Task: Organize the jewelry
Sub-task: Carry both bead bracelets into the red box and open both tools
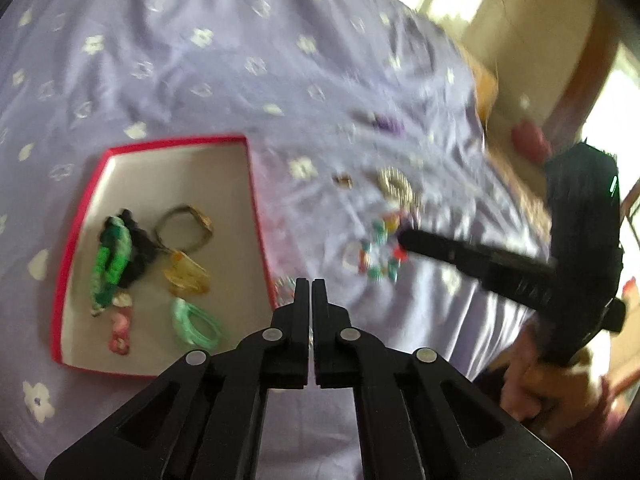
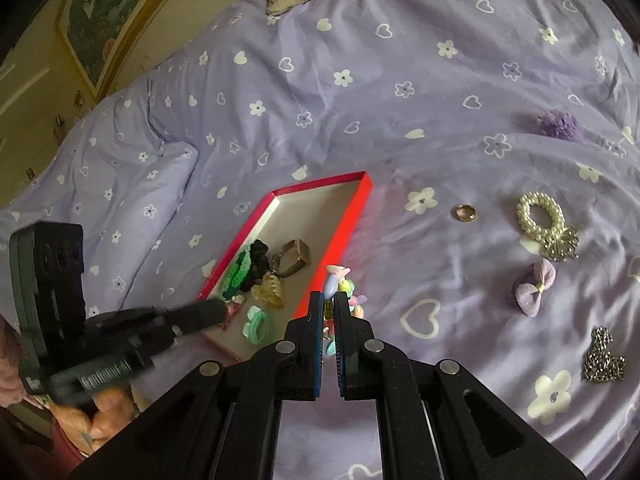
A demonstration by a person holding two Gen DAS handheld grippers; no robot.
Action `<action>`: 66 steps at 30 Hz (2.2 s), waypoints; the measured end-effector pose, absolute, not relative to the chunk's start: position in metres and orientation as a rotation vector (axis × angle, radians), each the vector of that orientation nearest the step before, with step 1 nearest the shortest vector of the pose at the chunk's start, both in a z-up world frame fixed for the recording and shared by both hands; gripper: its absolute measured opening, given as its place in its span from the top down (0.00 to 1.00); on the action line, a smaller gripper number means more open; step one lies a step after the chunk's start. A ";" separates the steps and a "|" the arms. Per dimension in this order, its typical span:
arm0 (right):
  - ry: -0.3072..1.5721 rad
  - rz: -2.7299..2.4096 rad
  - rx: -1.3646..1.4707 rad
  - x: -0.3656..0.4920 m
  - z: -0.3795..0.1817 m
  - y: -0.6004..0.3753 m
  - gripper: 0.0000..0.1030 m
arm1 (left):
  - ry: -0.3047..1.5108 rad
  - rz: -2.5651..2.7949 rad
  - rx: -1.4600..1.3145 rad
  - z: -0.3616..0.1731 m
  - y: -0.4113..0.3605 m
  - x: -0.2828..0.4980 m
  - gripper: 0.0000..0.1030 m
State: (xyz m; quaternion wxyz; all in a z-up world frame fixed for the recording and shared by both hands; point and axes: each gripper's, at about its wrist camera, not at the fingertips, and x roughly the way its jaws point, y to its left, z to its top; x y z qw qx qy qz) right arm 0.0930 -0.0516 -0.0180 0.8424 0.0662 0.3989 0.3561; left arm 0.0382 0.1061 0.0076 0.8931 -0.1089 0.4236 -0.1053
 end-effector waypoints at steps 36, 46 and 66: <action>0.858 0.666 0.262 0.104 -0.031 -0.119 0.95 | 0.992 -0.280 0.020 -0.030 0.062 0.076 0.92; 0.843 0.730 0.240 0.094 -0.017 -0.093 0.95 | 0.862 -0.228 -0.172 0.014 0.098 0.047 0.92; 0.869 0.909 0.151 0.072 -0.015 0.010 0.95 | 0.765 -0.042 -0.323 0.031 0.198 0.006 0.92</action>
